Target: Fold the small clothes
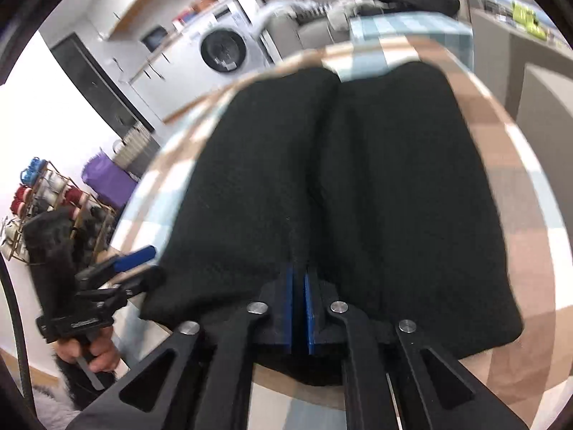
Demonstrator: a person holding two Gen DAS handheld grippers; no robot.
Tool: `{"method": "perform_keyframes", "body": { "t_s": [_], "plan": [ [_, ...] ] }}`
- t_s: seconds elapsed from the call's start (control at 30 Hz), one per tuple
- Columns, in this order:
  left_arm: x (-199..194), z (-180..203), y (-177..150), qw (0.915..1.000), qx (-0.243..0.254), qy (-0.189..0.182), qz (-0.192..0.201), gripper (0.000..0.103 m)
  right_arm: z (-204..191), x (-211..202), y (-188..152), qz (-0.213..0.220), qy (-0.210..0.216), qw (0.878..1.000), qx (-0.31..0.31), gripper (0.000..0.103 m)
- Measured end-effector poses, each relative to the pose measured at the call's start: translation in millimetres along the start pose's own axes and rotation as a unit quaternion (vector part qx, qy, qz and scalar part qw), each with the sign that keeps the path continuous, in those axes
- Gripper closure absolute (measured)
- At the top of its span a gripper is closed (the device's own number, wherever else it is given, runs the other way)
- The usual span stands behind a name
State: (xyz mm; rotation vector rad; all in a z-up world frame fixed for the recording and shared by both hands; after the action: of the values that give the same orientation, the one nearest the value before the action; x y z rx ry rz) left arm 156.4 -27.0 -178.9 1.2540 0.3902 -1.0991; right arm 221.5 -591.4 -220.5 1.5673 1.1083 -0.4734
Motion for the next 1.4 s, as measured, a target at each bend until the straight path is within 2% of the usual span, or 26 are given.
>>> {"method": "perform_keyframes", "body": {
  "t_s": [0.03,0.1,0.2,0.33,0.47,0.53,0.63,0.73,0.83,0.87,0.93,0.97,1.07,1.13,1.23,1.33,1.4],
  "plan": [
    [-2.1,2.7,-1.5,1.0000,0.005,-0.002,0.002,0.035,-2.6,-4.6,-1.5,0.007,0.009,1.000,0.002,0.089],
    [-5.3,7.9,-2.1,0.9997,0.002,-0.023,-0.001,0.035,-7.5,-13.8,-5.1,0.014,0.031,0.999,-0.002,0.073],
    [-6.1,15.0,-3.4,0.9994,0.009,-0.034,-0.004,0.035,-16.5,-25.1,-15.6,0.022,0.047,0.998,-0.036,0.058],
    [1.4,19.6,-12.9,0.9987,0.027,-0.033,-0.030,0.035,-22.9,-26.6,-31.6,0.005,0.037,0.995,-0.091,0.058],
    [3.4,15.3,-18.1,0.9989,0.026,-0.020,-0.035,0.035,-20.3,-20.2,-36.4,-0.019,0.018,0.992,-0.126,0.058],
    [3.4,12.3,-18.2,0.9990,0.020,-0.020,-0.034,0.035,-14.5,-29.2,-38.2,-0.007,0.024,0.994,-0.108,0.058],
    [4.2,10.2,-18.2,0.9990,0.017,-0.022,-0.034,0.035,10.7,-51.9,-40.9,0.037,0.036,0.998,-0.021,0.058],
    [5.0,10.5,-17.8,0.9990,0.021,-0.021,-0.034,0.035,32.6,-48.4,-40.0,0.048,0.027,0.998,0.037,0.058],
    [5.6,10.5,-17.2,0.9988,0.025,-0.020,-0.036,0.035,40.3,-28.9,-39.0,0.035,0.037,0.997,0.062,0.060],
    [5.8,10.5,-17.1,0.9988,0.026,-0.020,-0.036,0.035,40.3,-23.8,-37.3,0.032,0.036,0.997,0.064,0.065],
    [6.1,10.4,-17.0,0.9987,0.031,-0.017,-0.036,0.035,36.8,-13.0,-29.4,0.027,0.023,0.998,0.049,0.082],
    [6.7,10.9,-17.1,0.9987,0.032,-0.015,-0.037,0.035,34.0,-11.7,-26.0,0.026,0.021,0.999,0.039,0.098],
    [7.9,11.6,-16.8,0.9985,0.040,-0.008,-0.038,0.035,27.9,-31.7,-11.0,0.076,0.061,0.995,0.037,0.098],
    [8.2,12.0,-17.0,0.9984,0.042,-0.008,-0.038,0.035,37.2,-37.7,-6.6,0.079,0.037,0.995,0.043,0.098],
    [8.3,11.2,-17.2,0.9982,0.045,-0.010,-0.037,0.035,54.9,-16.5,-13.3,0.034,-0.023,0.998,0.045,0.098],
    [7.9,10.2,-16.7,0.9984,0.041,-0.011,-0.038,0.035,53.1,-12.5,-16.4,0.029,-0.031,0.998,0.042,0.096],
    [7.3,8.5,-15.1,0.9986,0.031,-0.017,-0.038,0.035,48.2,-24.4,-14.0,0.050,-0.022,0.998,0.043,0.093]
  ]
}}
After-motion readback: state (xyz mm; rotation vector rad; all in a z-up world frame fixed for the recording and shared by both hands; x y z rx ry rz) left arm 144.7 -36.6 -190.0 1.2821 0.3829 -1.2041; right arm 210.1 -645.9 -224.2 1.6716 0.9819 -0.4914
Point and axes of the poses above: each gripper's, at about its wrist camera, not at the fingertips, and x roughly the way its jaws point, z to its right, y to its top, the point moved 5 cm from there along x, roughly the way its jaws point, and after that the axes turned 8 degrees about -x, right-handed, at the moved point
